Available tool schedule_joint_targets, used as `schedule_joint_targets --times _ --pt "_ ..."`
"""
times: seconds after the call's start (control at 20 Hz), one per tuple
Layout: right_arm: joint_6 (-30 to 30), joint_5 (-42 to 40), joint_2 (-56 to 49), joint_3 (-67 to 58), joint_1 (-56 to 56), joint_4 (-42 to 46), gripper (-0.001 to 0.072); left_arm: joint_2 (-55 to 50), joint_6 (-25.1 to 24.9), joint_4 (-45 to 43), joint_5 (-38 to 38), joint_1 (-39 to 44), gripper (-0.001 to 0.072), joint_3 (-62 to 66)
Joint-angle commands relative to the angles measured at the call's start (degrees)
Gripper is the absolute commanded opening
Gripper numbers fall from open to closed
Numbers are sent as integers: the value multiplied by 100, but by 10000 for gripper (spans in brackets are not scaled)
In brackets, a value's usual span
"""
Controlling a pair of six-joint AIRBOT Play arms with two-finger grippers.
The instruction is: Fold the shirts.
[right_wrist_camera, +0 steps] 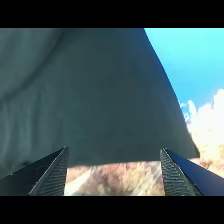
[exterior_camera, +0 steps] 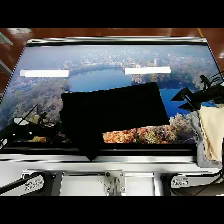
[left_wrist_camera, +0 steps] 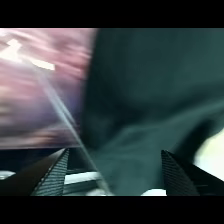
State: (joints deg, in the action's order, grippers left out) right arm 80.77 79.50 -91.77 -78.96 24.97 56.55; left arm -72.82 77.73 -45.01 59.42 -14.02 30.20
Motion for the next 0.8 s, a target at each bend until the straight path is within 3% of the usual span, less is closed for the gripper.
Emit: schedule_joint_targets --times 0.0,0.05,0.1,0.2,0.4,0.75 --pt "7 -177 2 28 -22 127 678 -254 -57 503 -769 269 501 -92" --pt "57 -153 2 31 -20 299 678 -282 -59 675 -848 286 204 -92" --pt "92 -96 0 33 -20 564 678 -278 -63 737 -852 286 82 -79" --pt "96 79 -59 164 -4 898 679 -267 -199 739 -750 286 43 2" --pt "-334 11 -402 870 116 -133 679 -74 -616 758 -352 286 42 151" --pt "-258 -289 -890 946 -205 273 678 699 -614 758 -282 286 42 173"
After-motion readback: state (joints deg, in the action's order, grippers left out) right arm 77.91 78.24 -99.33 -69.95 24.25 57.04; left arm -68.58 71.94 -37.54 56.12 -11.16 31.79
